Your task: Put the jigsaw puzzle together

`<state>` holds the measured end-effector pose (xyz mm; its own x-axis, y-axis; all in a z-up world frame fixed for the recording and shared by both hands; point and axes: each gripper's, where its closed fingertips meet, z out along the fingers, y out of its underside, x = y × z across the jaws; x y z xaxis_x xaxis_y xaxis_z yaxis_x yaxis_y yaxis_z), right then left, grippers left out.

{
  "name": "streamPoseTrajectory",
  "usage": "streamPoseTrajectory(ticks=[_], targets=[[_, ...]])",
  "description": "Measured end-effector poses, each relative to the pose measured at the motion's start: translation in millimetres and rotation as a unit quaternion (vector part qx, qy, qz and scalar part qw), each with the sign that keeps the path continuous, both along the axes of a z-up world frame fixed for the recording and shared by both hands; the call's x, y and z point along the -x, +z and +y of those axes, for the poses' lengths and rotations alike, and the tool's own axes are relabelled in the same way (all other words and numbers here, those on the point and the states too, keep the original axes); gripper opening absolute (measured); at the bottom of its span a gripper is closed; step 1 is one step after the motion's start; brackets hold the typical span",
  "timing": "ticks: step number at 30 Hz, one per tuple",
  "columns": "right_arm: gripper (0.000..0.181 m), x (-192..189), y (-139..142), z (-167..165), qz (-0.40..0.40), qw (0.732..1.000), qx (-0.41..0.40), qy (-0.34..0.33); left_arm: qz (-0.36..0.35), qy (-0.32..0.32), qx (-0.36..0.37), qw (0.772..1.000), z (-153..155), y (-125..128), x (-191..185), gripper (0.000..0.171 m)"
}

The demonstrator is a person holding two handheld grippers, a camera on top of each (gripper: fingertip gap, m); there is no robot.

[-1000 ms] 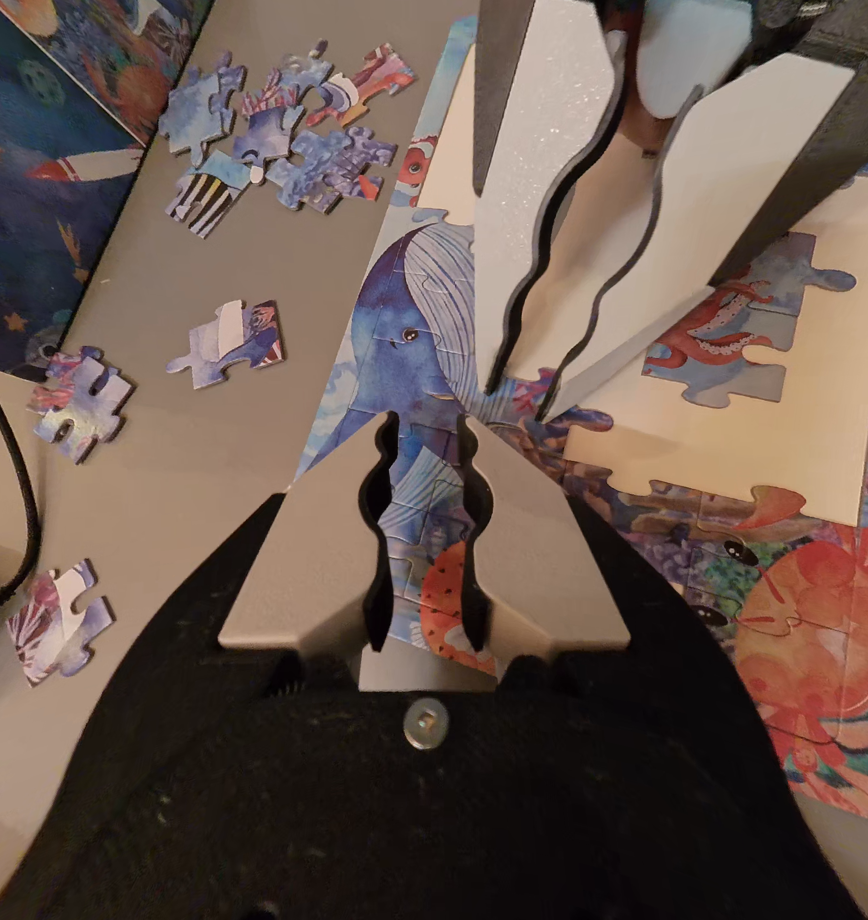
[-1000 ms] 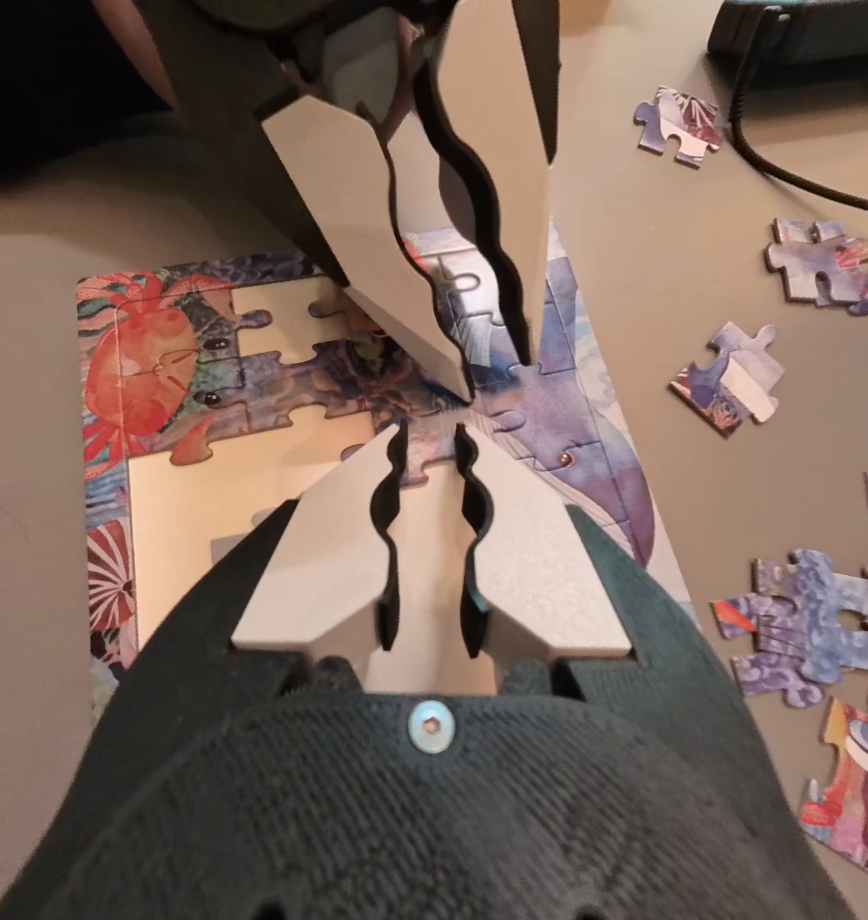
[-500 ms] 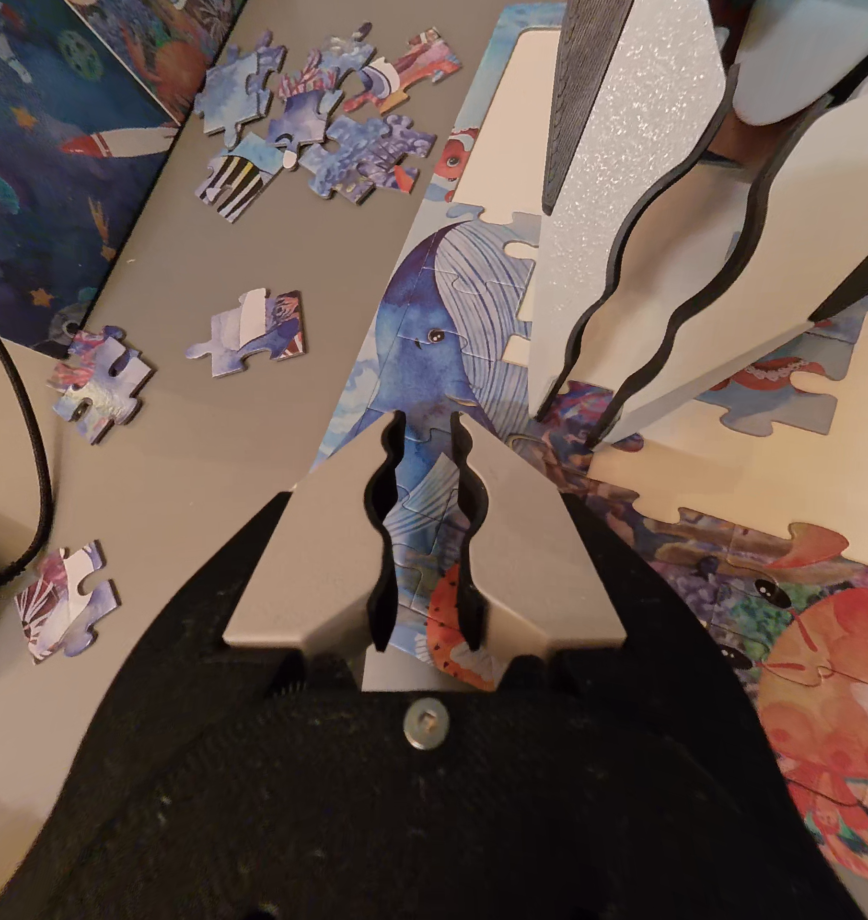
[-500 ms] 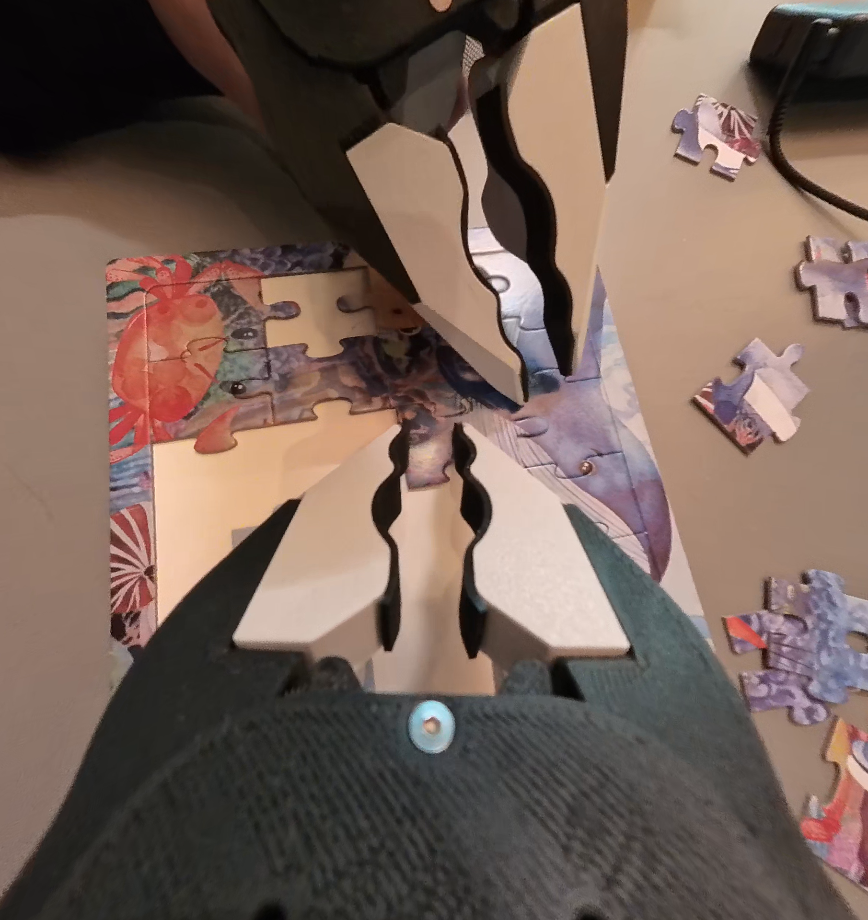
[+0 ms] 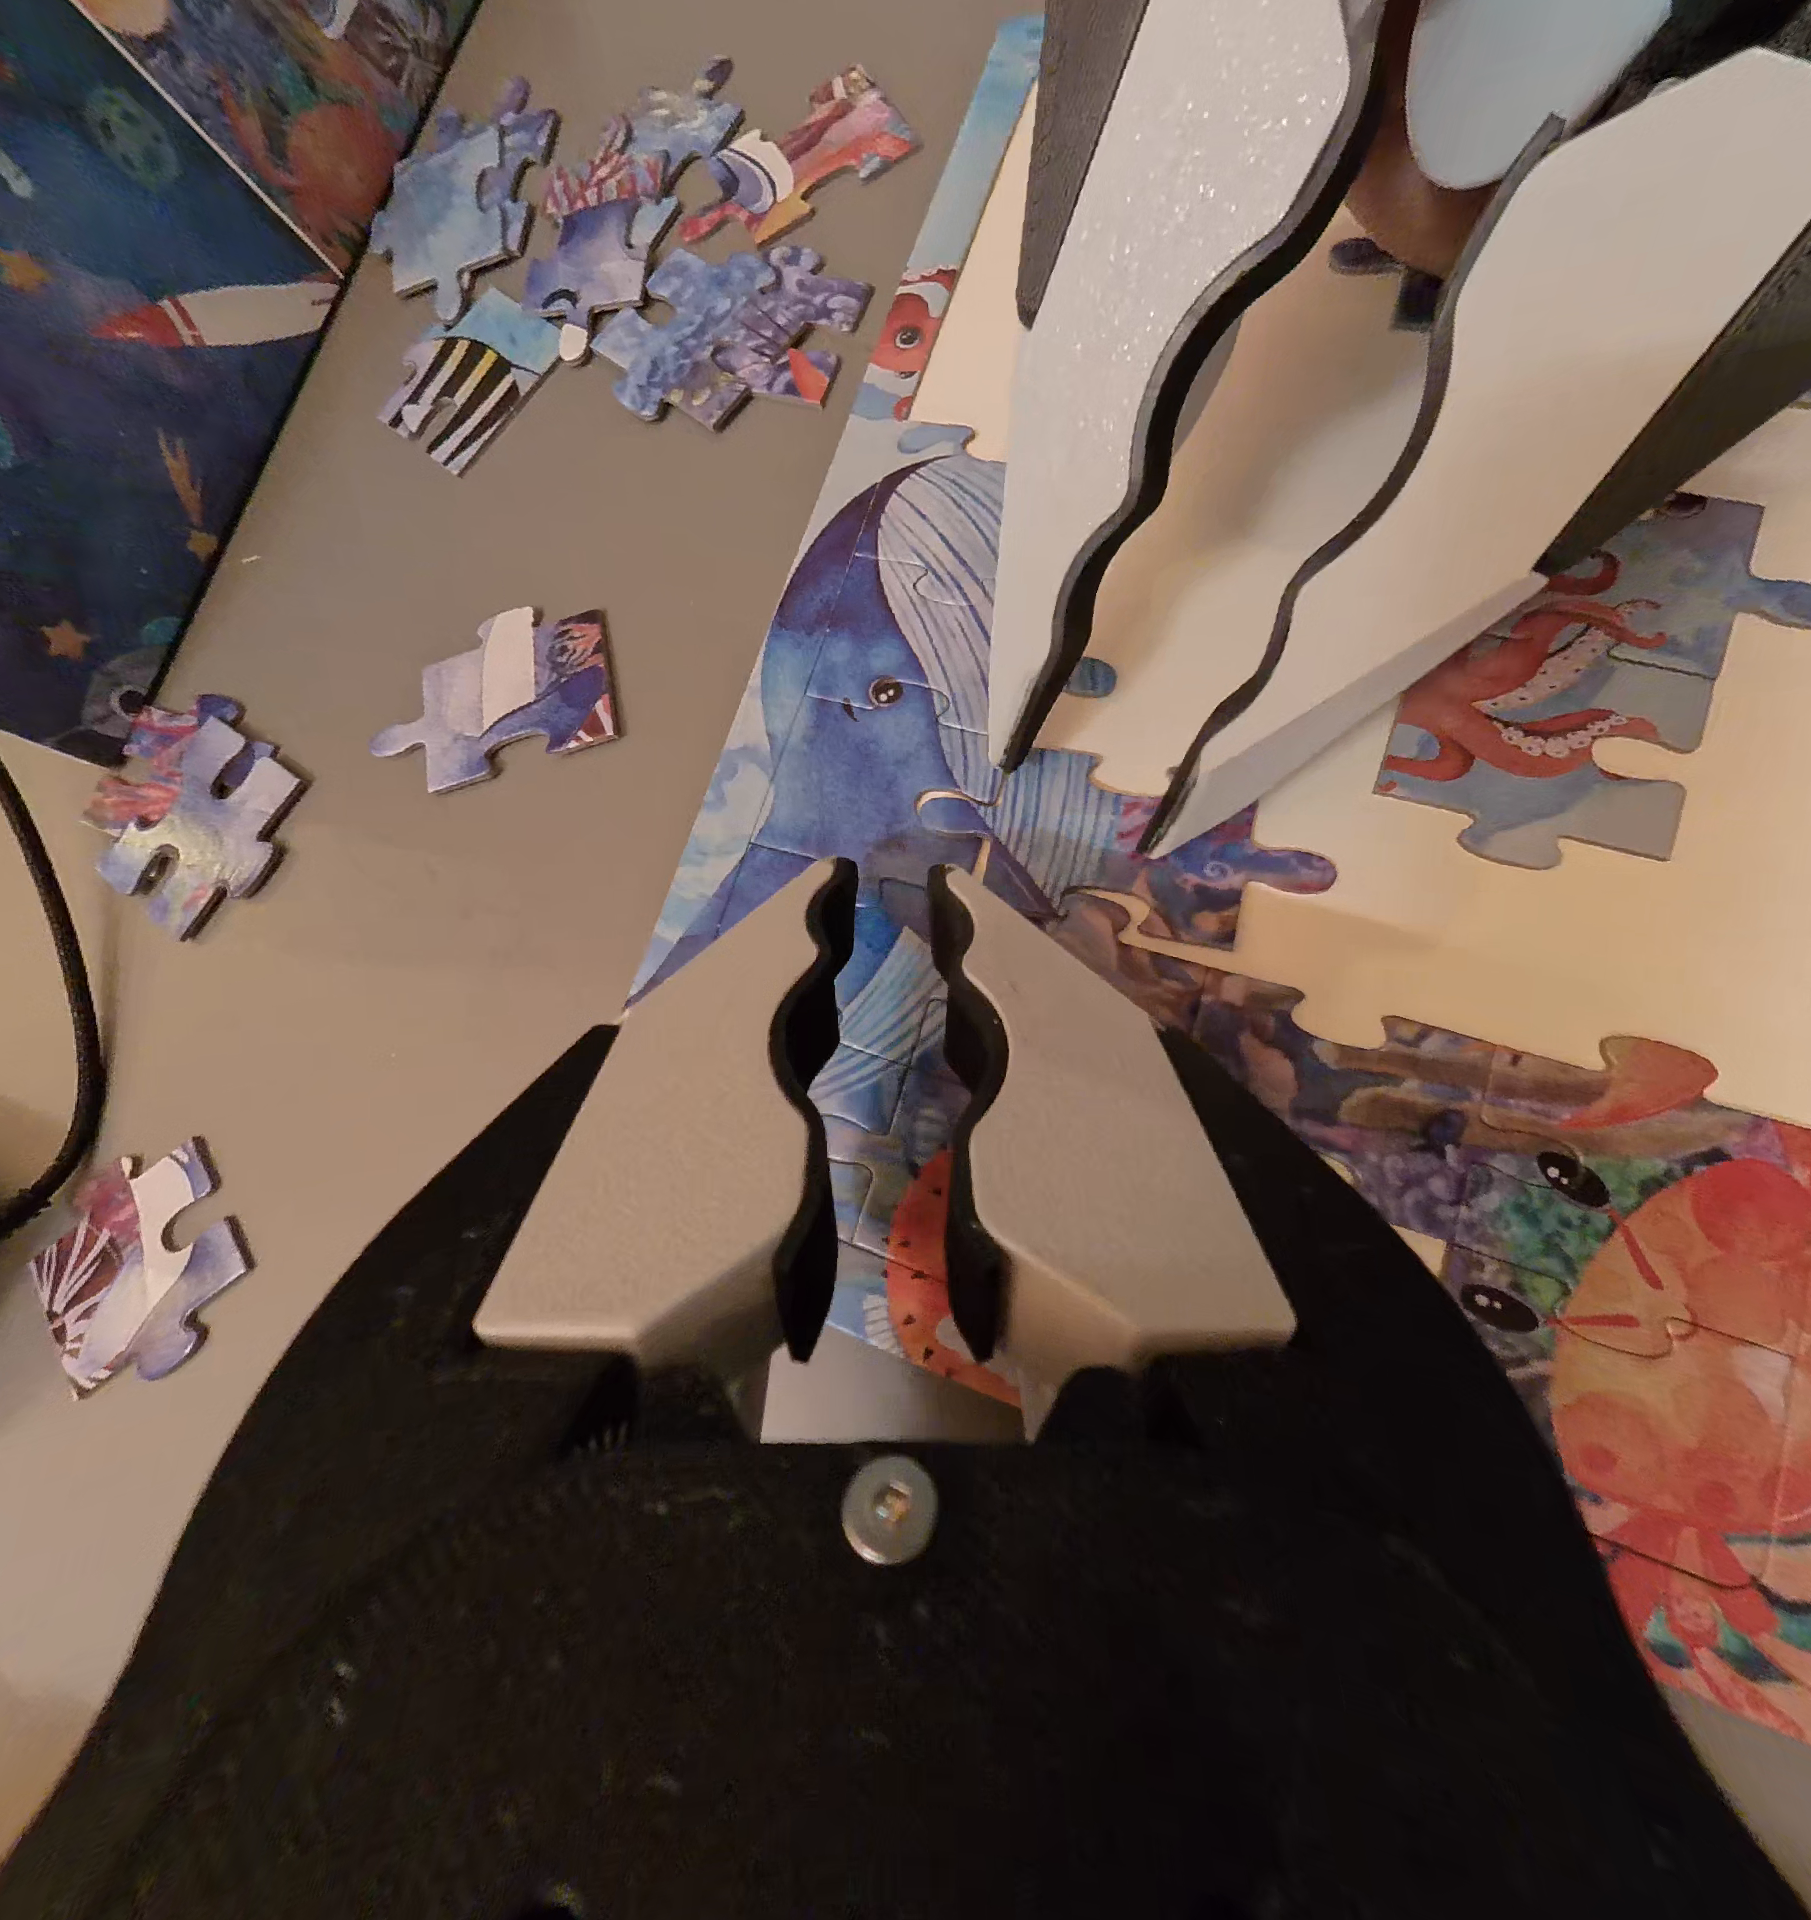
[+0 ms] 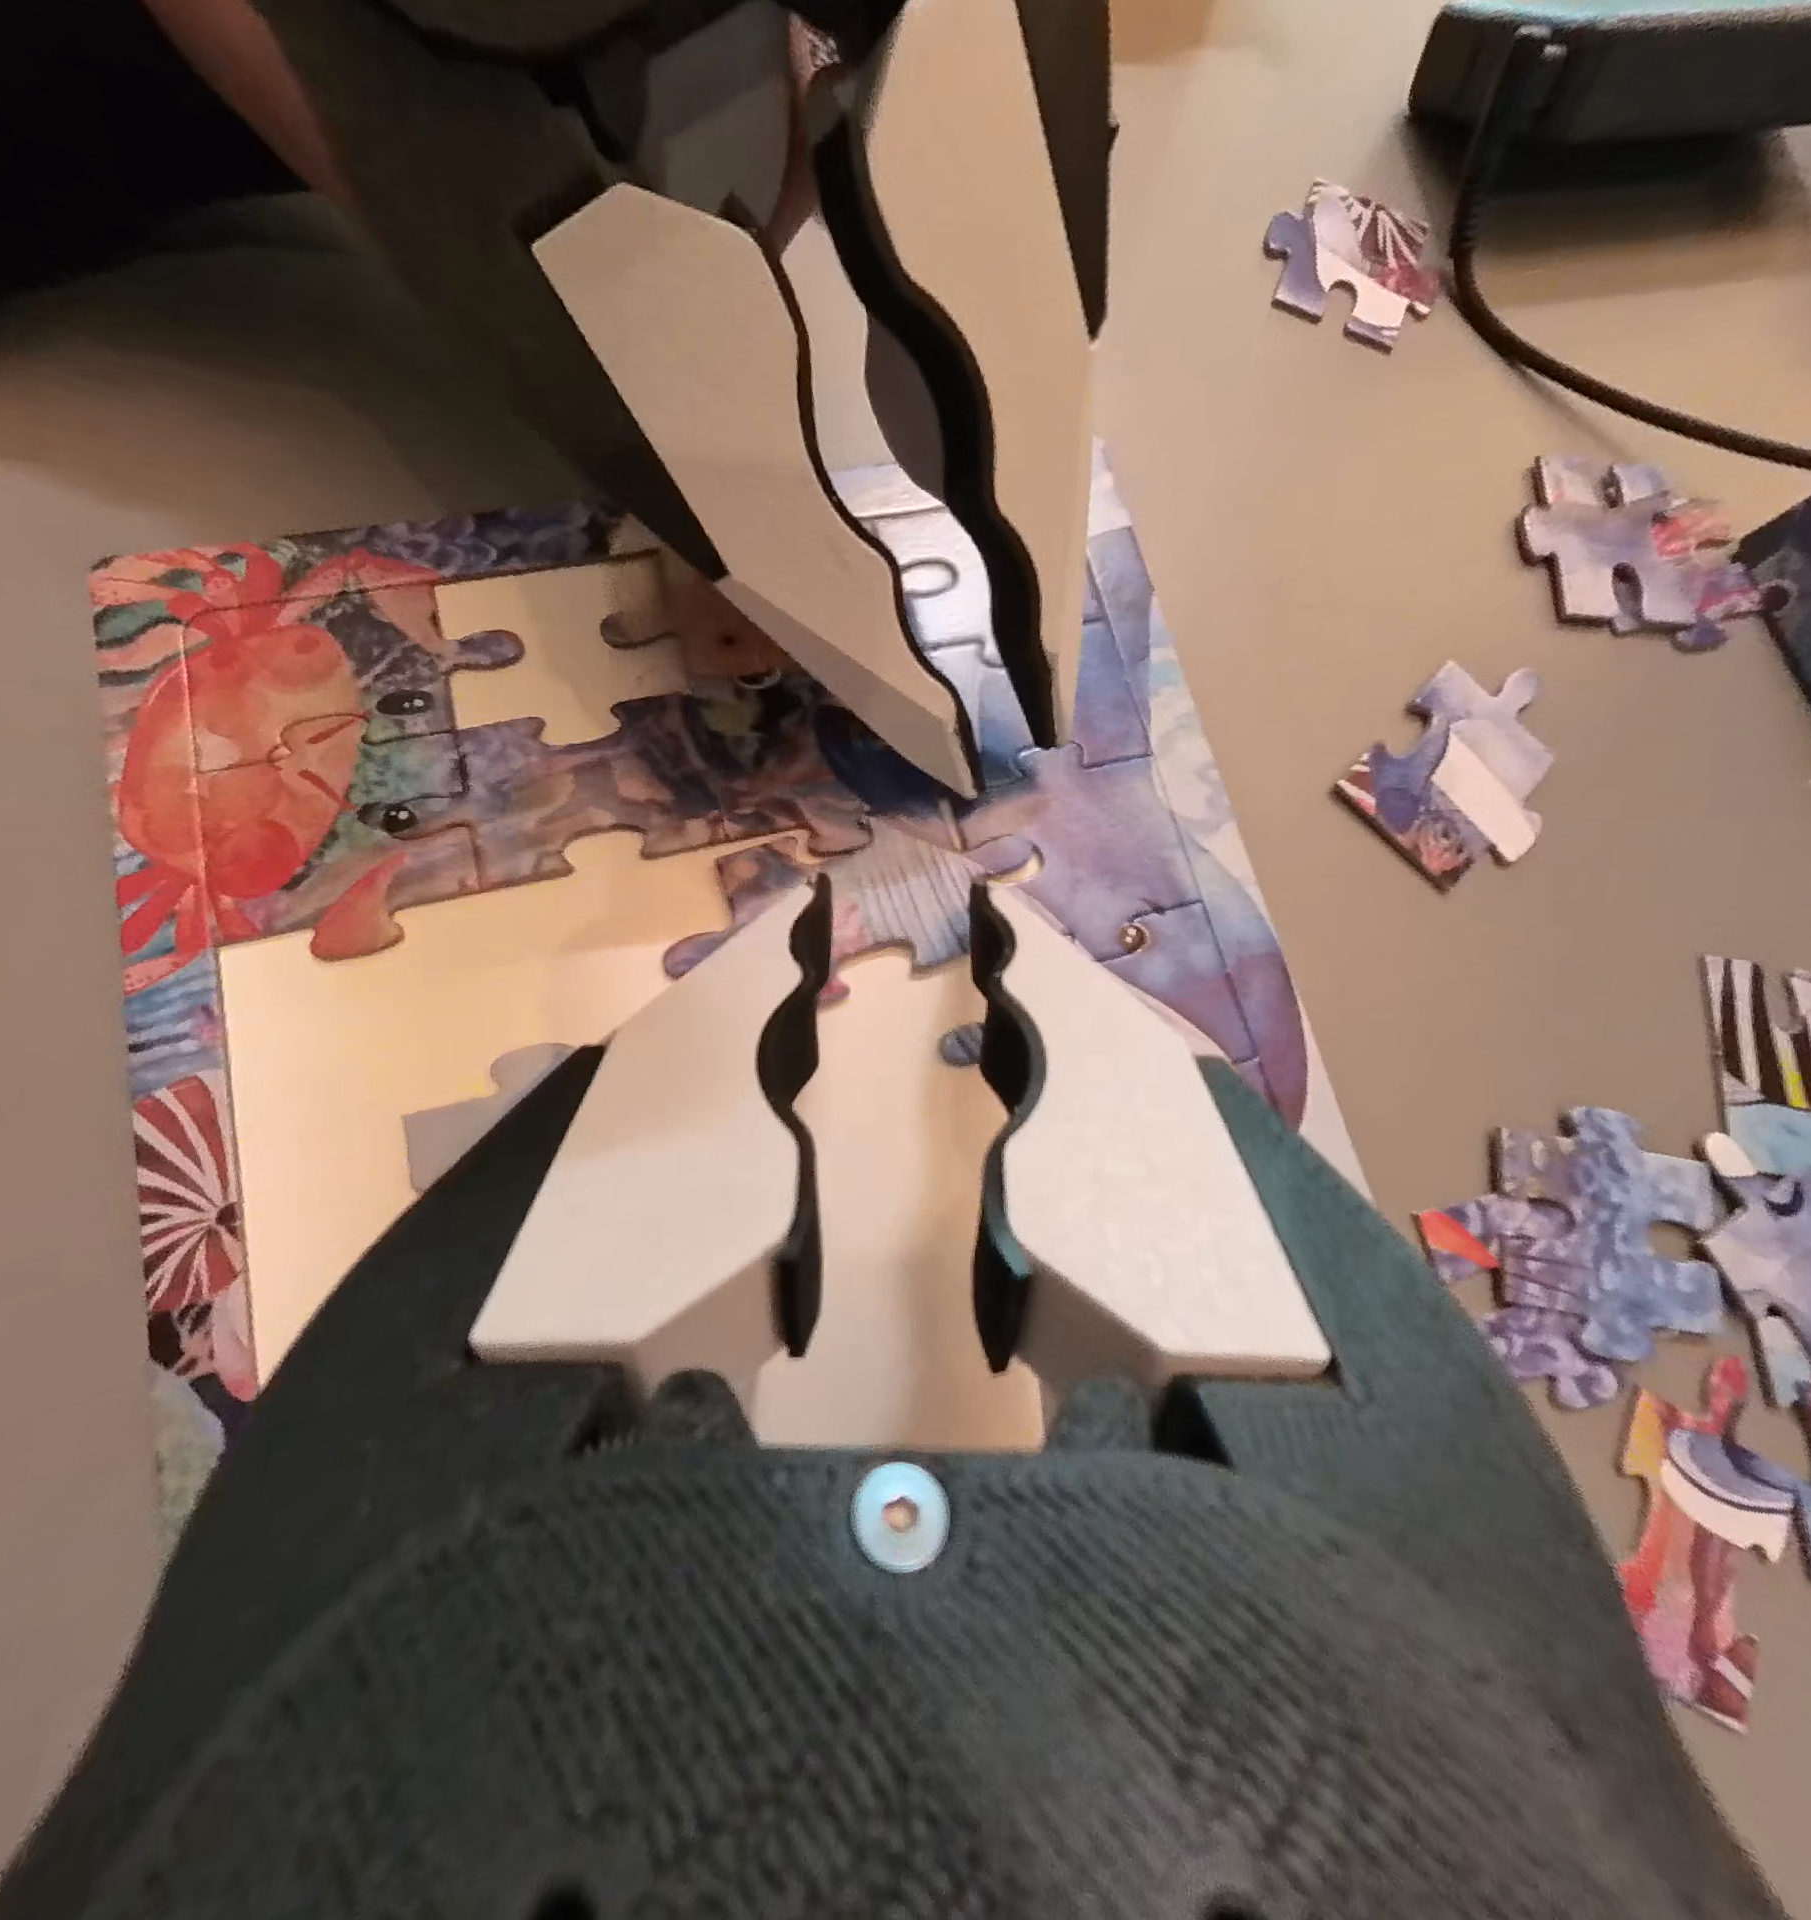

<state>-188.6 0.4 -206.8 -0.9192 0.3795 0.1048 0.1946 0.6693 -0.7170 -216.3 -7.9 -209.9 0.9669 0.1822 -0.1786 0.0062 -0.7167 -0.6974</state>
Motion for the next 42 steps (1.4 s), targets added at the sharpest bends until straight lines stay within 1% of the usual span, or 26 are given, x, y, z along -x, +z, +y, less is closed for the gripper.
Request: streamPoseTrajectory(ticks=[5,11,14,16,21,24,27,30,38,42], targets=[[0.026,-5,0,-2,0.001,1.0,-0.007,0.015,-0.018,-0.045,0.002,0.999,2,-1,-16,0.02],[0.026,-7,1,5,-0.002,1.0,-0.016,0.021,-0.011,-0.062,-0.013,0.998,3,7,-20,0.021],[0.027,-14,5,8,-0.021,0.999,-0.007,0.039,-0.03,-0.095,-0.022,0.995,5,8,-33,0.027],[0.031,-18,6,10,-0.039,0.998,0.001,0.048,-0.036,-0.103,-0.015,0.994,5,5,-37,0.031],[0.048,-29,0,12,-0.066,0.995,-0.002,0.071,-0.016,-0.087,0.007,0.996,5,-2,-31,0.033],[0.051,-35,-6,12,-0.06,0.994,-0.019,0.087,-0.011,-0.079,0.006,0.997,4,-2,-27,0.034],[0.049,-37,-7,8,-0.059,0.994,-0.019,0.092,-0.008,-0.071,0.002,0.997,3,1,-24,0.034],[0.045,-39,-8,5,-0.059,0.994,-0.016,0.091,0.004,-0.058,-0.004,0.998,2,4,-18,0.03],[0.039,-41,-7,0,-0.056,0.994,-0.011,0.091,0.001,-0.042,0.004,0.999,0,0,-13,0.03],[0.037,-36,-7,-1,-0.045,0.996,-0.012,0.078,0.001,-0.037,0.004,0.999,-1,0,-11,0.029]])
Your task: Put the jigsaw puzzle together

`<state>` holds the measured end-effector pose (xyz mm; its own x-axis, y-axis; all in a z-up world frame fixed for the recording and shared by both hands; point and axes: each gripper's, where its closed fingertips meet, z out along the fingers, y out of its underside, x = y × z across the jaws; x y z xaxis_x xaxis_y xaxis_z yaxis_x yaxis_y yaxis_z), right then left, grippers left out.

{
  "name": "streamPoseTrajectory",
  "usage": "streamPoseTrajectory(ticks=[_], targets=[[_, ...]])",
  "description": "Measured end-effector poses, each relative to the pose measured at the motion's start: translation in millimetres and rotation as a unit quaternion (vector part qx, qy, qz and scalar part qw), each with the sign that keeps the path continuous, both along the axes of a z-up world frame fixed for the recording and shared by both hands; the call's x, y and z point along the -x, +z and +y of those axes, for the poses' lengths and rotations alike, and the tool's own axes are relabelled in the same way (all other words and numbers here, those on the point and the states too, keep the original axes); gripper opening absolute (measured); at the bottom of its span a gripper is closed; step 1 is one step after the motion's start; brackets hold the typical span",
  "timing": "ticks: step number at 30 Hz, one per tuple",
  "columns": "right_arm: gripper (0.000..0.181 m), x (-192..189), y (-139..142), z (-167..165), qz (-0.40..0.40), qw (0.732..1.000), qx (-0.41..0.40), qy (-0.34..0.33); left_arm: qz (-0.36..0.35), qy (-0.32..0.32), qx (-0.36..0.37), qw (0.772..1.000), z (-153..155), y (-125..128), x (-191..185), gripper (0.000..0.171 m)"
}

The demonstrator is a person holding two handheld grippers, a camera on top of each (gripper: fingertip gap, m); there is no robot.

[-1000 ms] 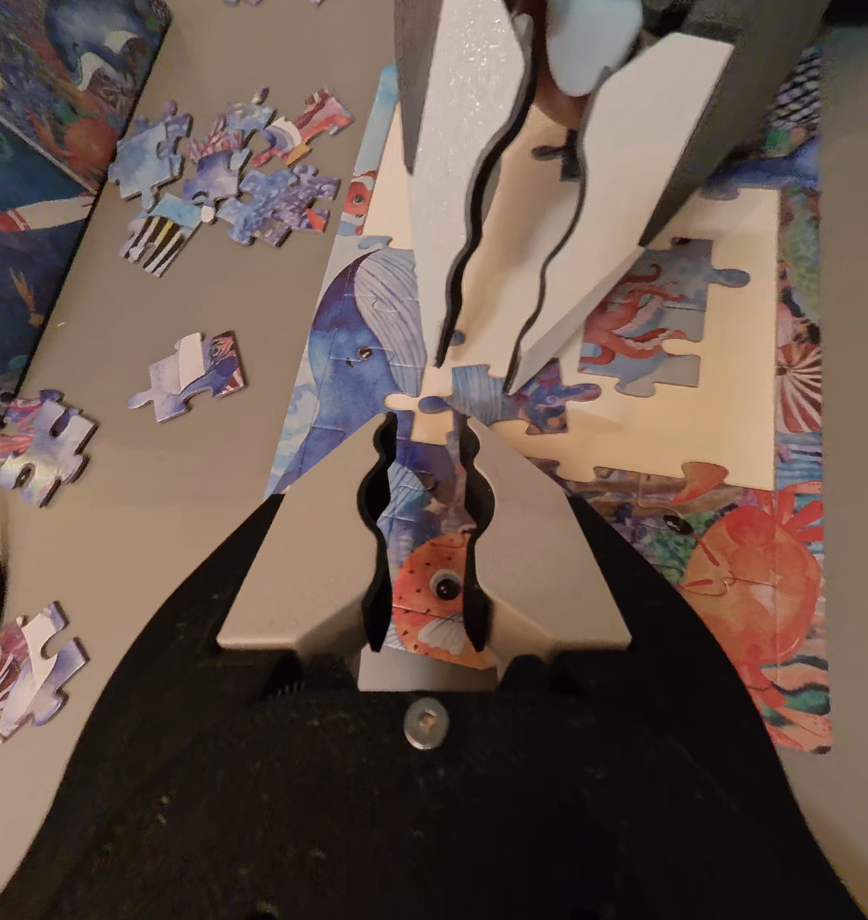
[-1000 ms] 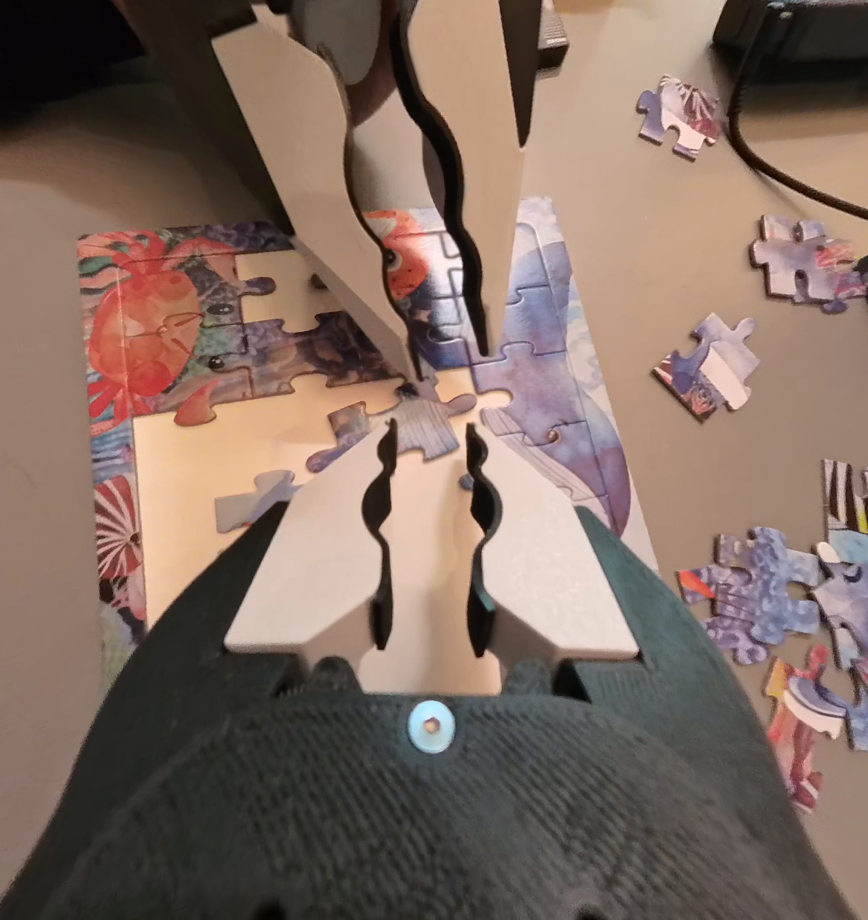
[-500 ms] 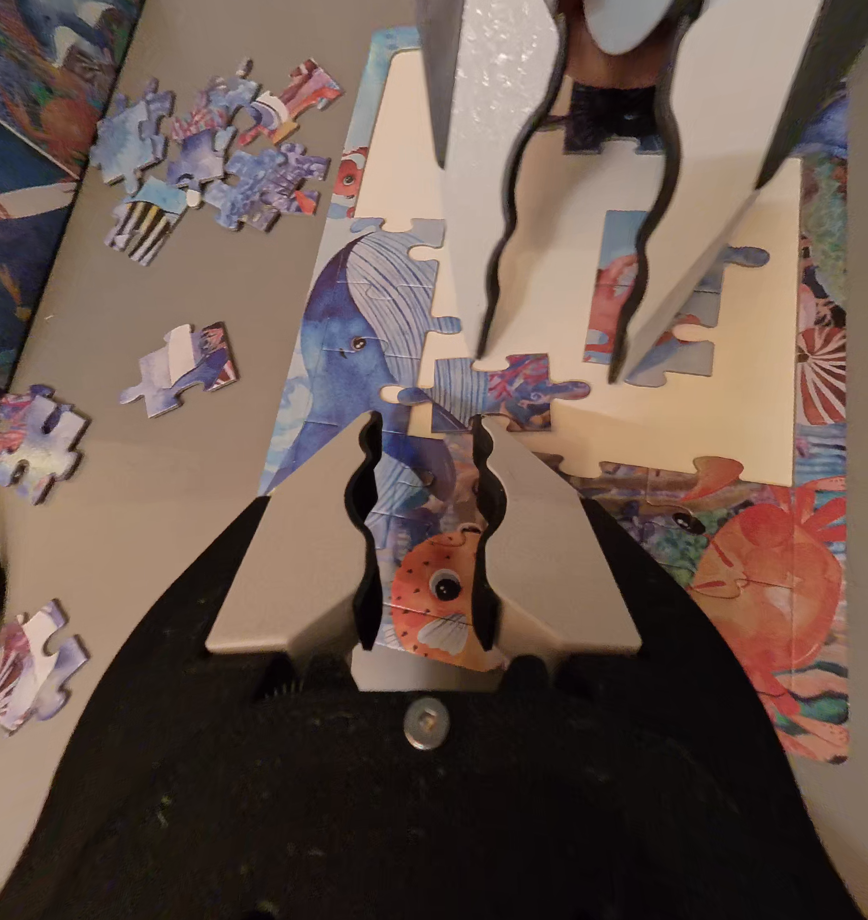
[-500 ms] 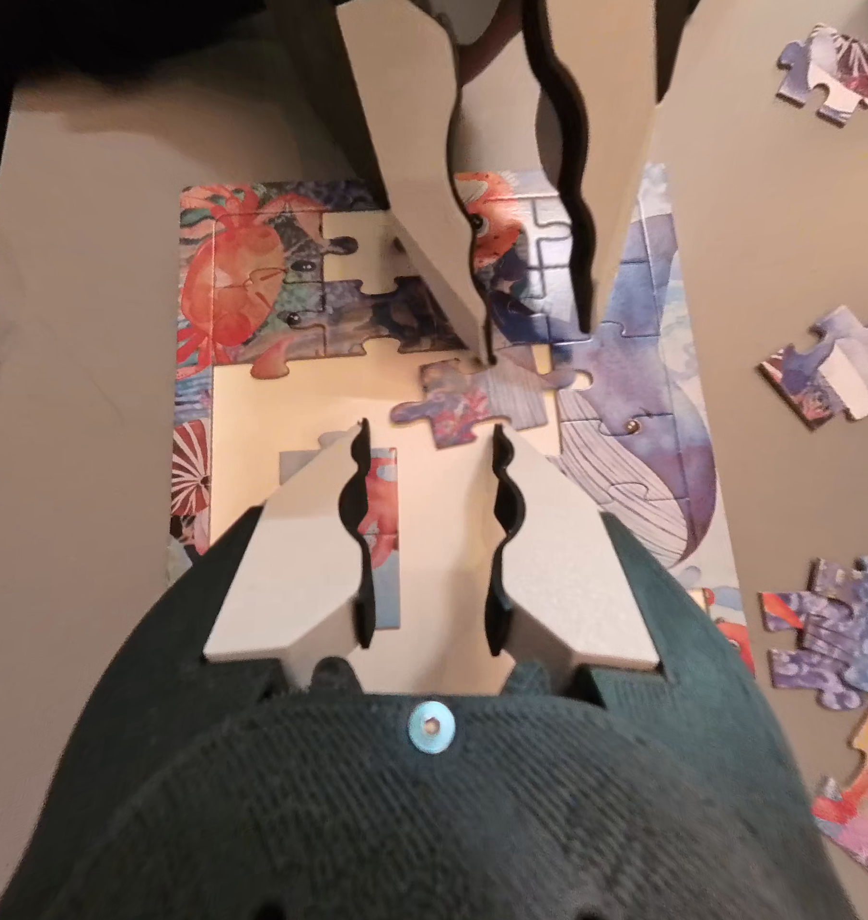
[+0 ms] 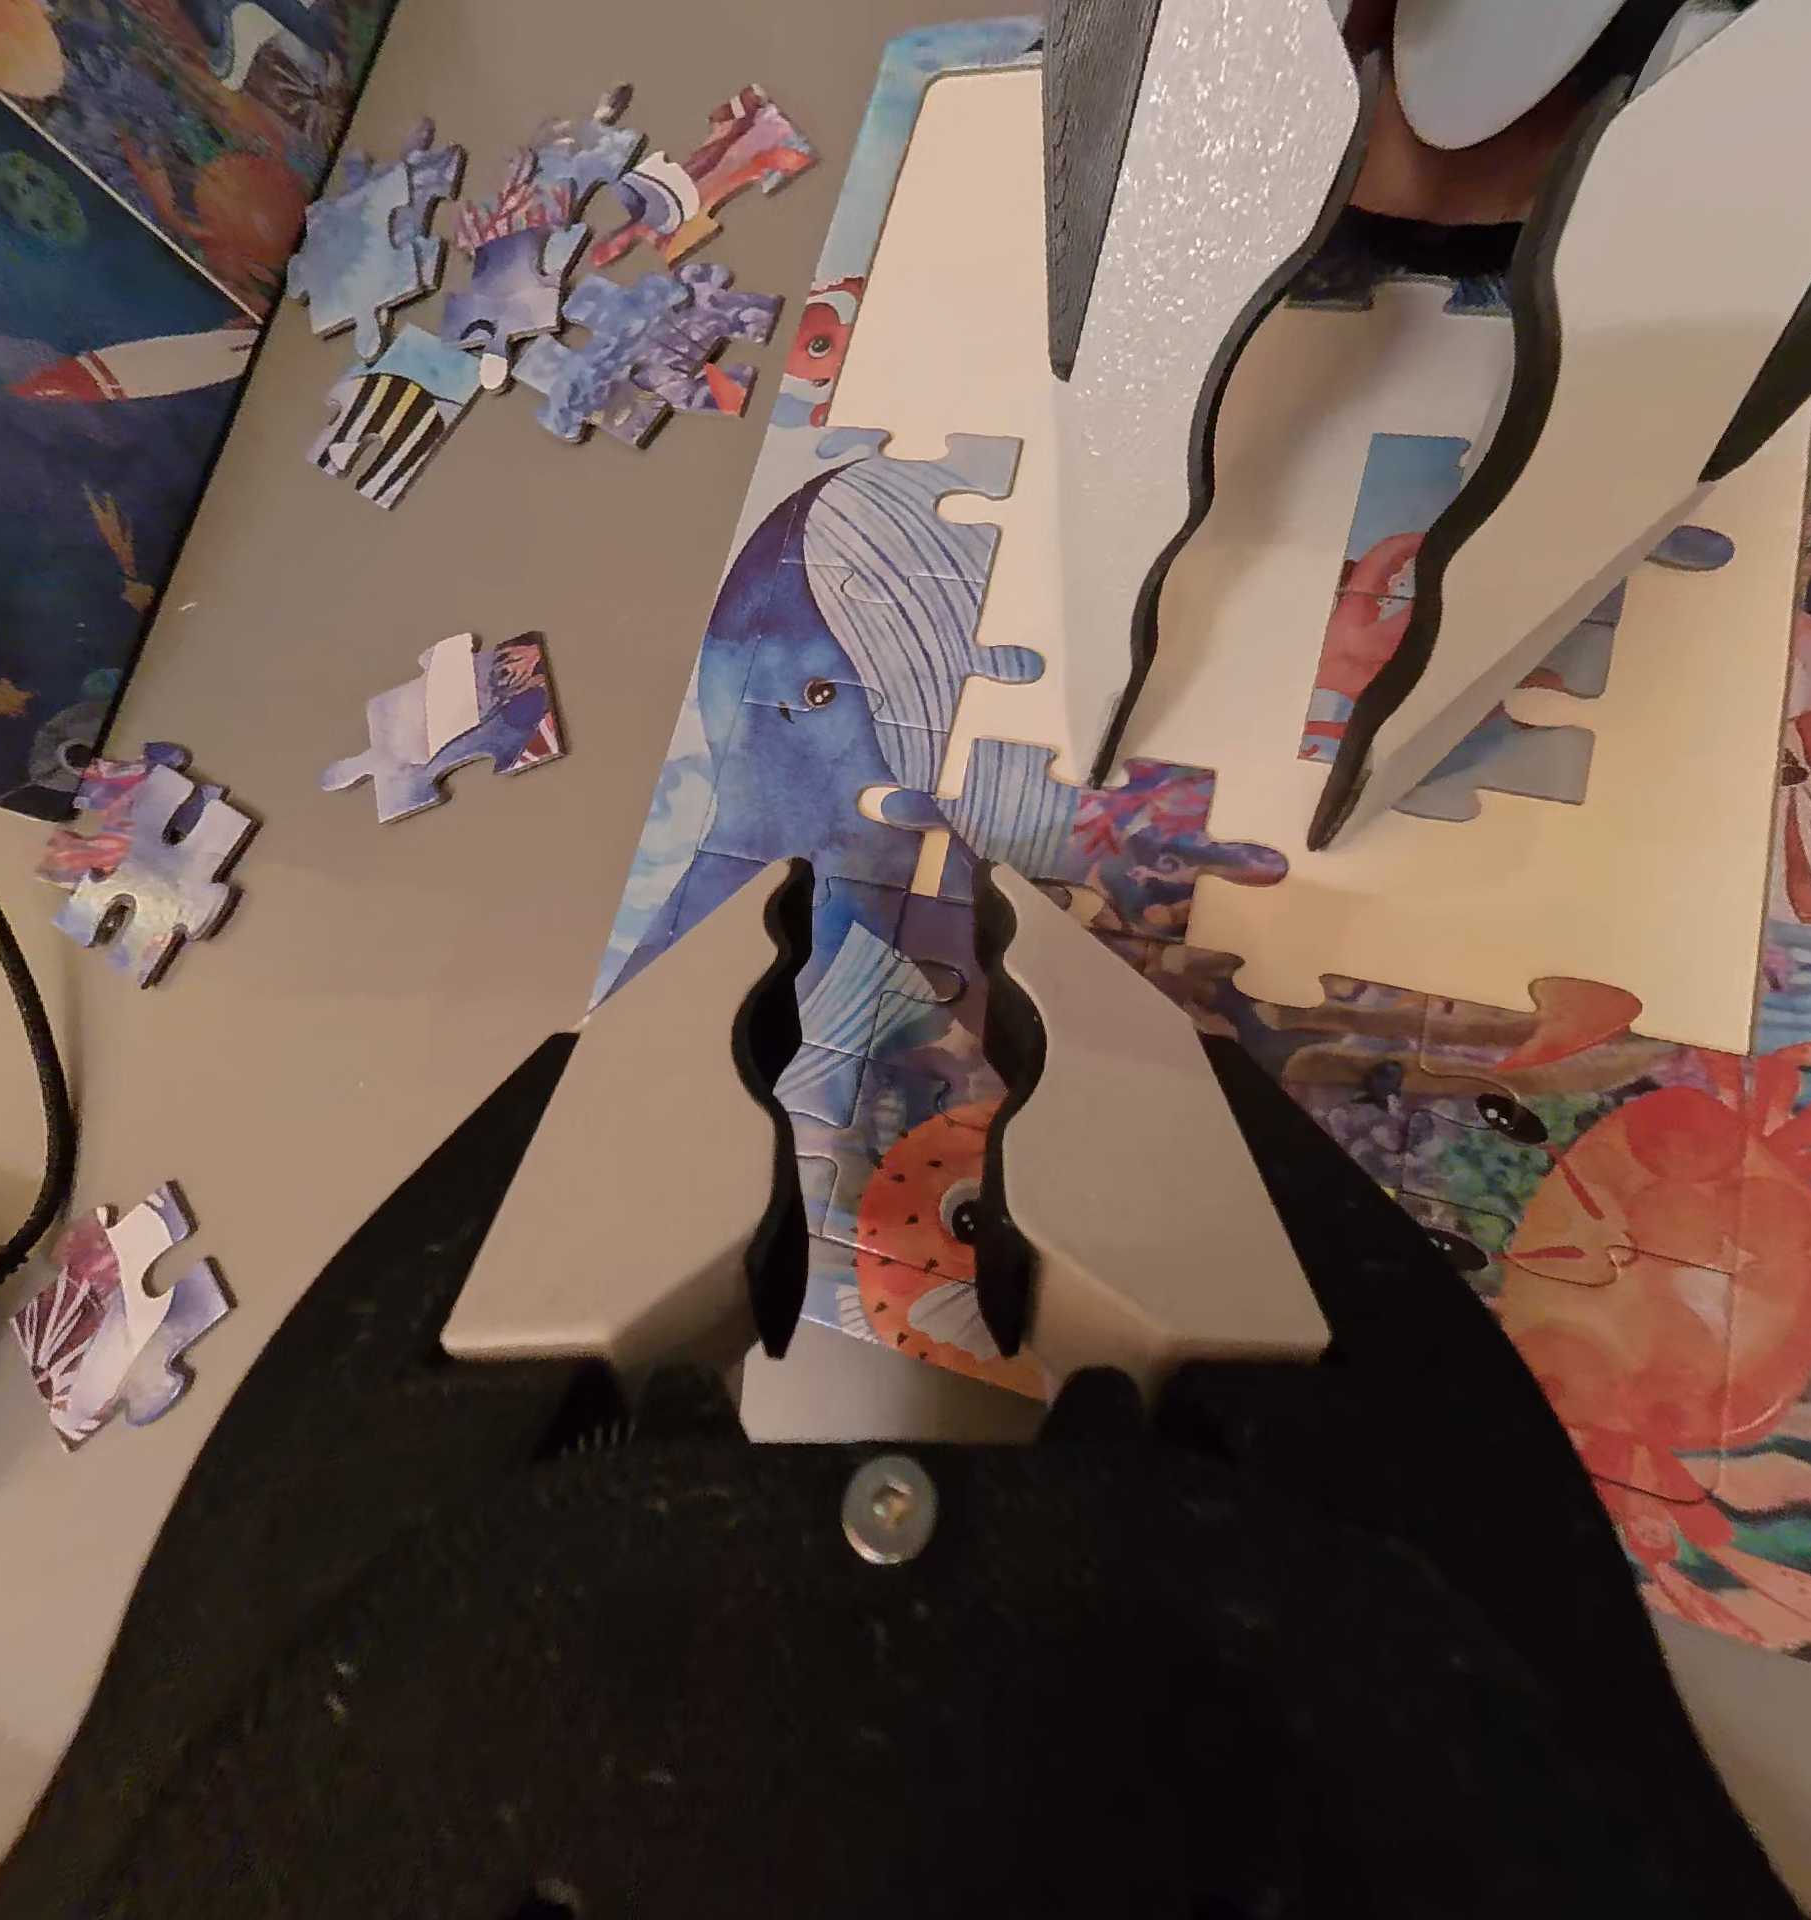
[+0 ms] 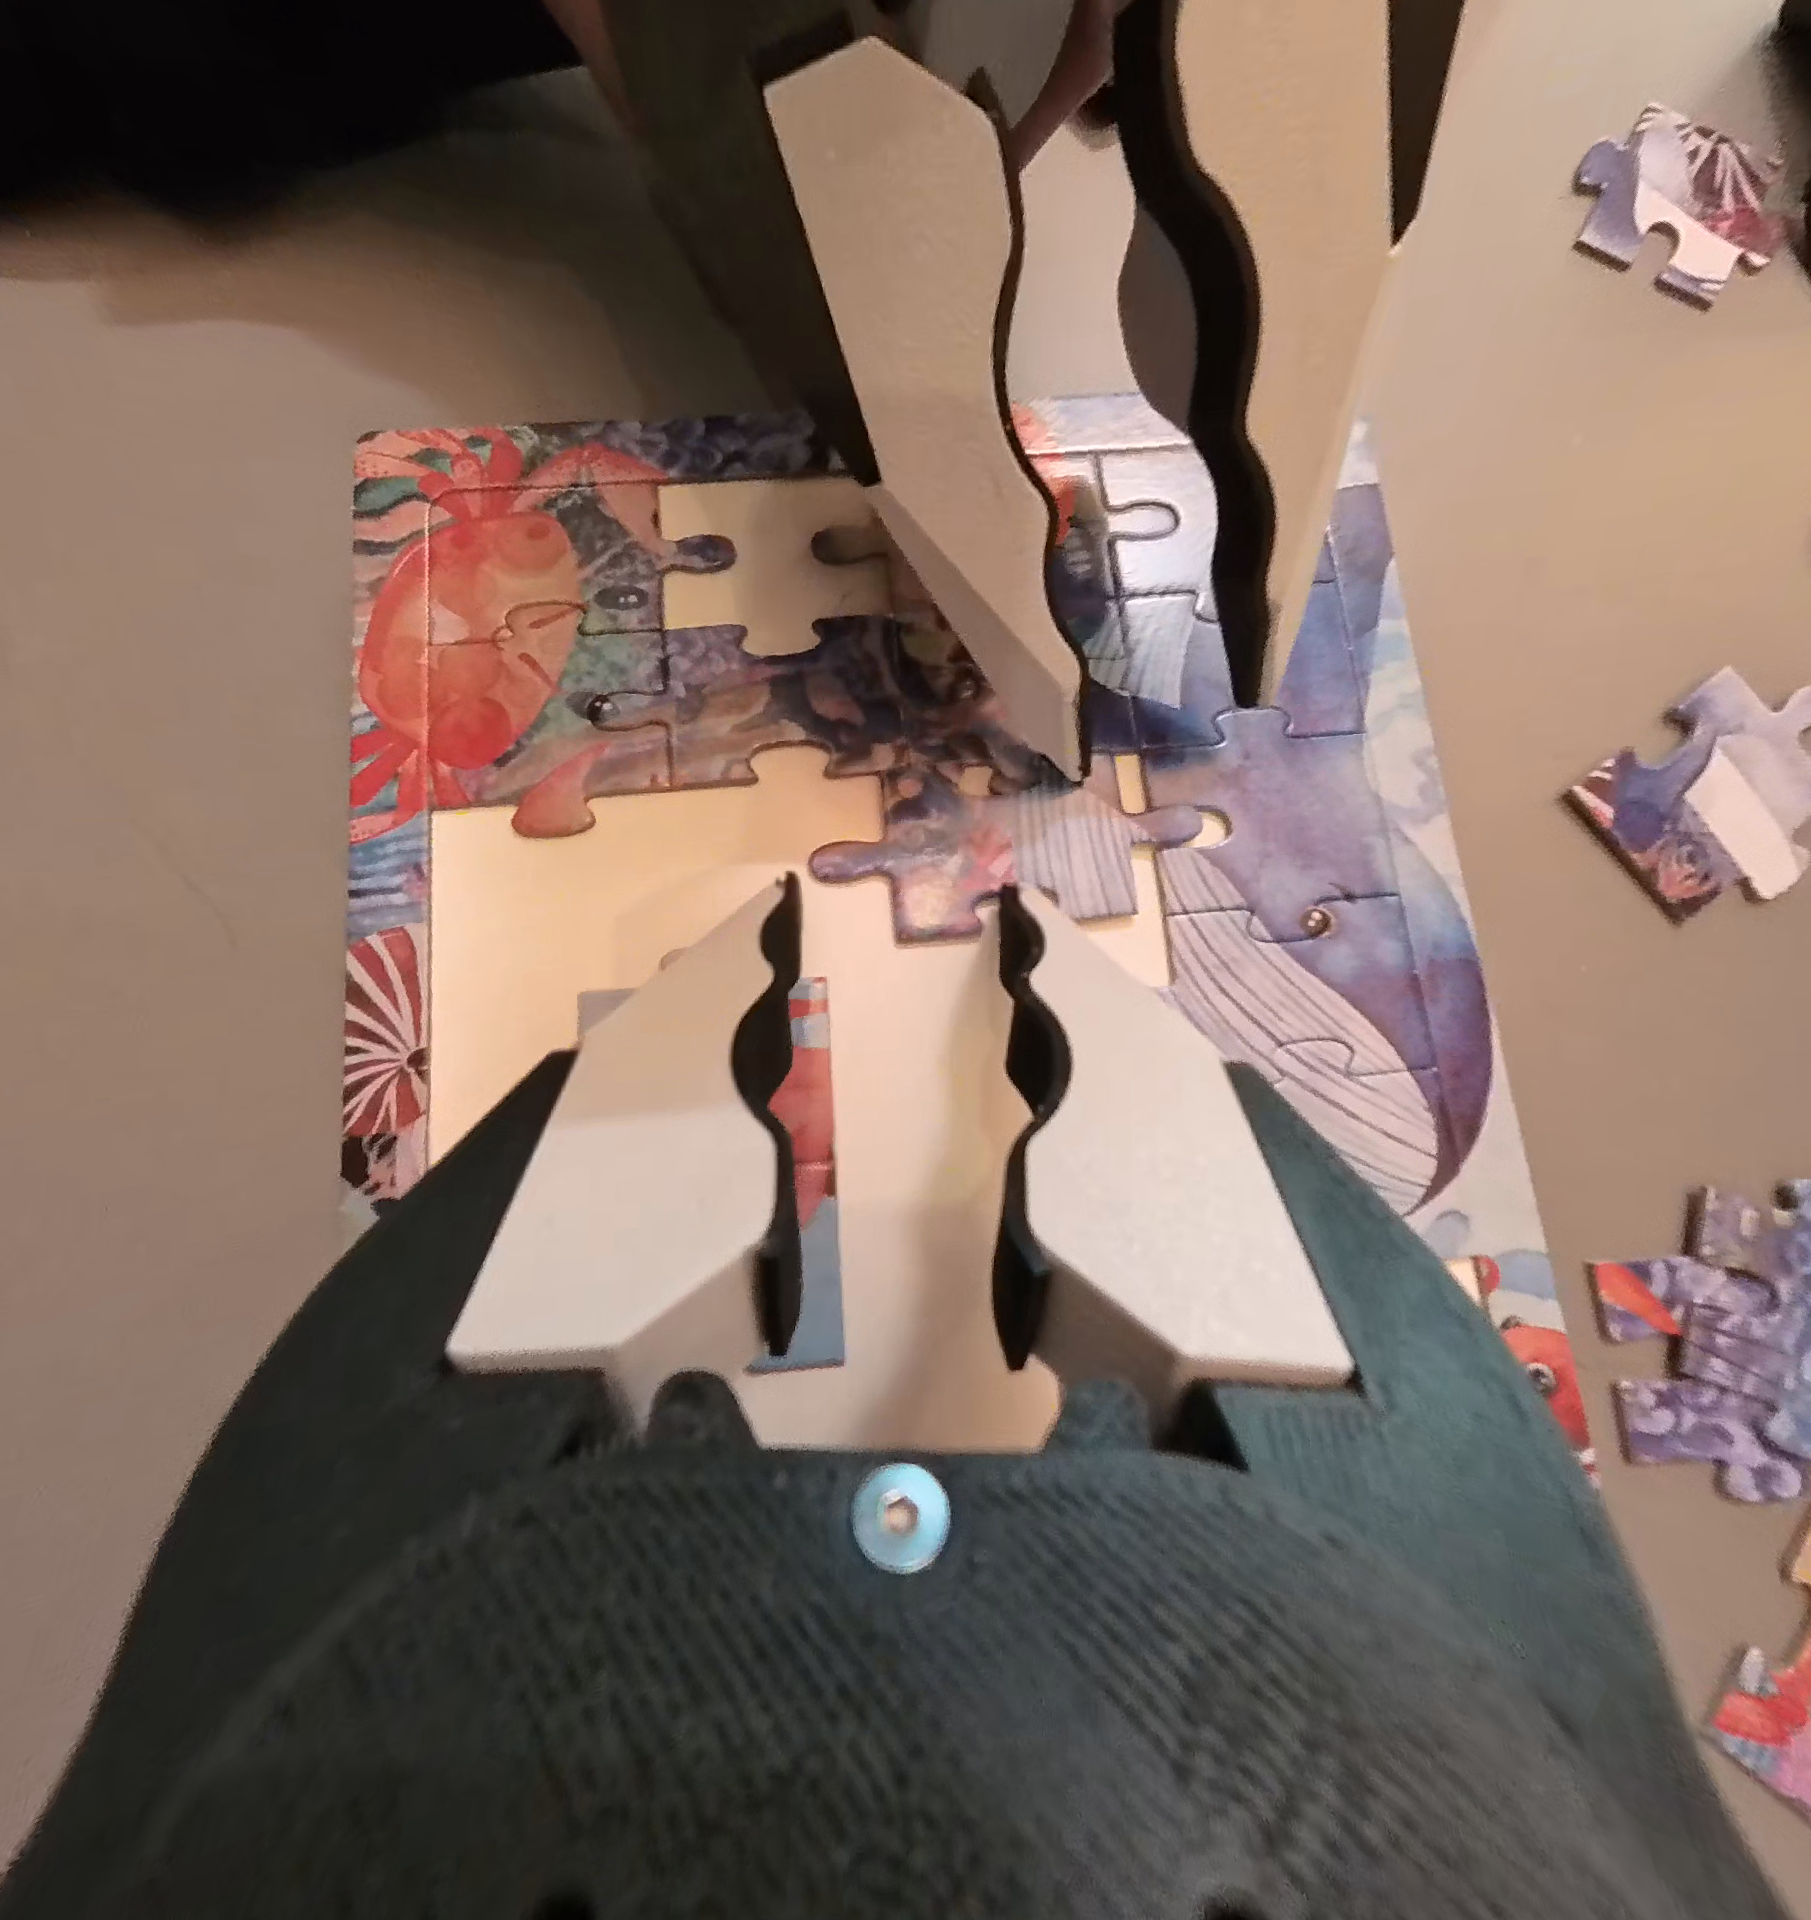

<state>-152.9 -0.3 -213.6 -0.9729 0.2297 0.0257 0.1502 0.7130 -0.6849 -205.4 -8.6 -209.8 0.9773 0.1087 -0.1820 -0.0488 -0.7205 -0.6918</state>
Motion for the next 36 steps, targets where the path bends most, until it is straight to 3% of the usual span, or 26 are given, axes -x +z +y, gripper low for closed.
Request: streamPoseTrajectory(ticks=[28,36], targets=[[0.038,10,2,0,0.039,0.999,-0.002,-0.02,-0.011,-0.026,0.004,1.0,-2,-1,-9,0.027],[0.034,14,8,1,0.039,0.999,0.016,-0.029,-0.027,-0.052,-0.025,0.998,2,9,-19,0.029]])
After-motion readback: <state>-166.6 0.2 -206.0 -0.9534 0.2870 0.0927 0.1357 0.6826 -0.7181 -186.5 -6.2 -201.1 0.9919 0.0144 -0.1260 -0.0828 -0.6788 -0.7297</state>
